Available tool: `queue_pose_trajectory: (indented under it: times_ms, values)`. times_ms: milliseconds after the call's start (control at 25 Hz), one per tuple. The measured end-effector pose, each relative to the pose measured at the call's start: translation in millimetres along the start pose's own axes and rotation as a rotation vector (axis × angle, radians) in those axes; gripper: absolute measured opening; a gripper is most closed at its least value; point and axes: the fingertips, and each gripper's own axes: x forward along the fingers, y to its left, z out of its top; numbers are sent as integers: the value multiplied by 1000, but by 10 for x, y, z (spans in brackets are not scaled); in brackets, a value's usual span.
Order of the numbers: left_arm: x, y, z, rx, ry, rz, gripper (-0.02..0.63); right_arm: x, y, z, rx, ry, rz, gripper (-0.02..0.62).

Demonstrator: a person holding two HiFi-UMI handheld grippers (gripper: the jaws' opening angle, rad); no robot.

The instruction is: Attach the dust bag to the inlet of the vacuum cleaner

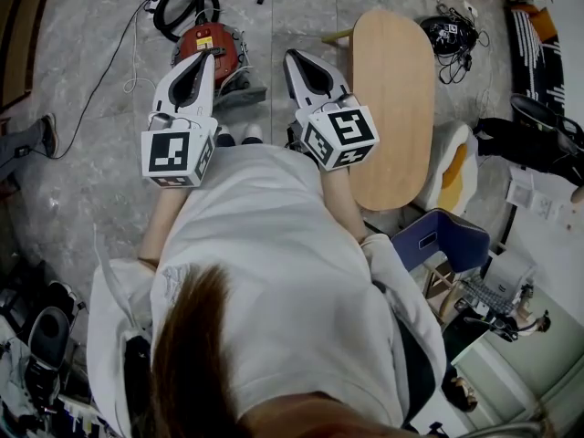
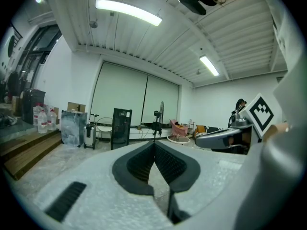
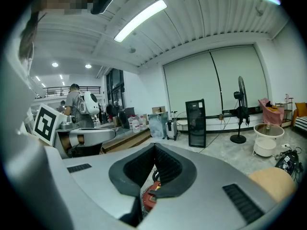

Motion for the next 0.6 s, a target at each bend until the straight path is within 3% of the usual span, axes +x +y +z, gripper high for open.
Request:
queue_pose_trajectory:
  times_ms: [600]
  values:
    - [-17, -30, 20, -14, -5, -13, 17, -31, -2, 9, 3, -3, -10, 2]
